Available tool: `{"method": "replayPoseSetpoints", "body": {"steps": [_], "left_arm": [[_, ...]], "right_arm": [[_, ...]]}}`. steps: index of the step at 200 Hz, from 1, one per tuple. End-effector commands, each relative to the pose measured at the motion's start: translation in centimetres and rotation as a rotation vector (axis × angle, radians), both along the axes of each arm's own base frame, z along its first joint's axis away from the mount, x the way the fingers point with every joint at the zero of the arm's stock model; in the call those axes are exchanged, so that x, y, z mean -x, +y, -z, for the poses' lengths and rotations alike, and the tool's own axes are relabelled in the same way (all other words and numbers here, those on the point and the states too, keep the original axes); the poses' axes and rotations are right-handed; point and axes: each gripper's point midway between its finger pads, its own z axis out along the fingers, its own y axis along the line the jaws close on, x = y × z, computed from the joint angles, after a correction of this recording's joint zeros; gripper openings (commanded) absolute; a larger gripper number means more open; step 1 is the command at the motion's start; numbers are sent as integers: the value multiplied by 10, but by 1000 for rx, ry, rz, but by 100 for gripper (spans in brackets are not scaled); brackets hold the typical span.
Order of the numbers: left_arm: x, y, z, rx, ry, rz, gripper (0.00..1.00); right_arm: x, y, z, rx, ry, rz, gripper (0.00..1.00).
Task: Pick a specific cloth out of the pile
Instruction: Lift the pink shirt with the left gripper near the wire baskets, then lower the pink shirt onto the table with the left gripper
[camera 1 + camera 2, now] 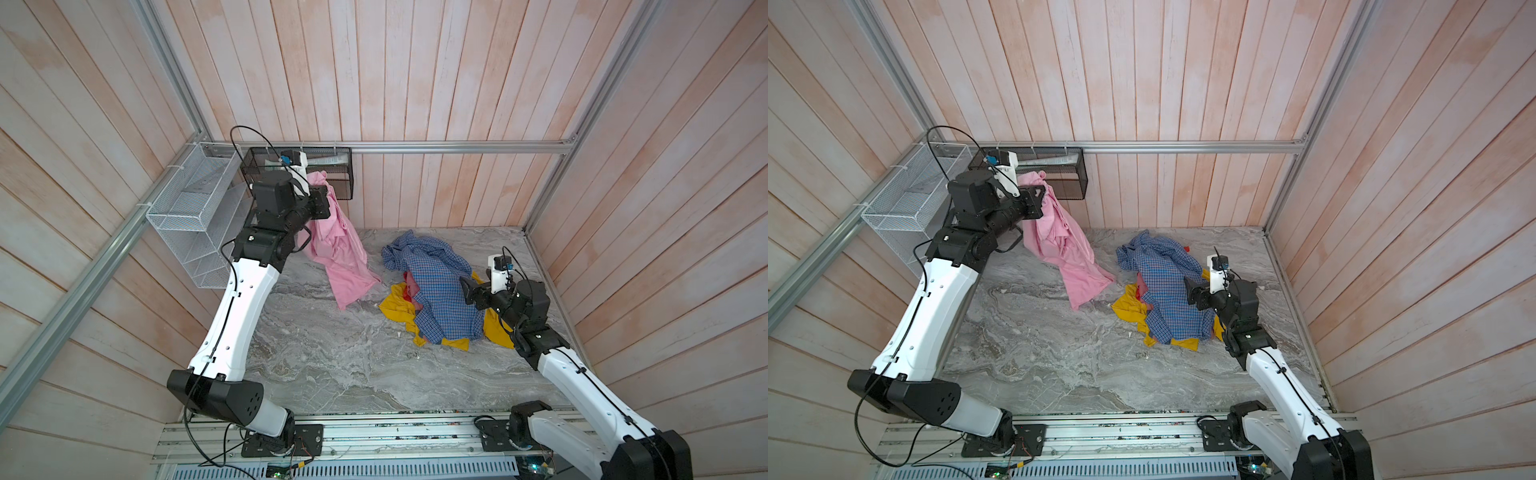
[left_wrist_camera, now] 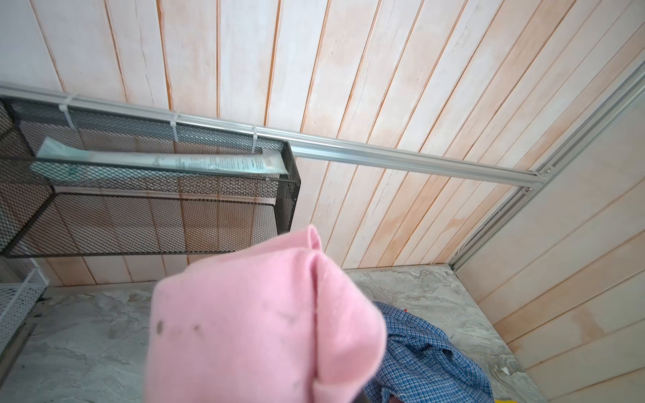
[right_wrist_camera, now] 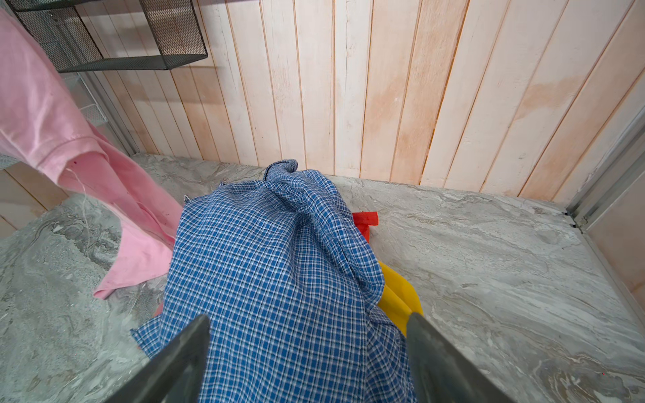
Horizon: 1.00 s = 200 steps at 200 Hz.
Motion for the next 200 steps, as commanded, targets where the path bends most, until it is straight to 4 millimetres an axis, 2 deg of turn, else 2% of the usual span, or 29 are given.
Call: {"method": "replayPoseSetpoints", "body": {"steps": [1, 10, 24, 57, 69, 80, 101, 115, 132, 176, 188, 200], "left_arm": [[11, 9, -20, -18, -28, -1, 0], [10, 7, -14, -22, 0, 9, 0], [7, 4, 9, -31, 72, 25, 0], [-1, -3, 87, -53, 257, 57, 0], [-4, -1, 115, -67, 312, 45, 0], [-8, 1, 132, -87, 335, 31, 0], [-18, 20, 152, -138, 342, -56, 0], [-27, 29, 155, -153, 333, -79, 0], [-40, 35, 148, -159, 315, -86, 0], [-79, 44, 97, -175, 205, -99, 0], [-91, 46, 90, -184, 186, -103, 0], [-102, 45, 92, -212, 176, -90, 0]], "right_arm": [[-1, 3, -16, -23, -38, -15, 88], [-1, 4, -16, -24, -37, -18, 88], [-2, 5, -15, -25, -36, -21, 88], [-1, 7, -15, -29, -35, -27, 88], [-1, 8, -14, -28, -32, -28, 88], [-1, 8, -14, -27, -31, -29, 88], [-1, 8, -13, -24, -29, -30, 88], [-1, 8, -13, -24, -28, -32, 88], [-1, 9, -12, -26, -24, -34, 88], [-2, 11, -12, -27, -22, -37, 88], [-2, 11, -12, -27, -20, -35, 88], [-2, 11, -11, -24, -19, -34, 88]]}}
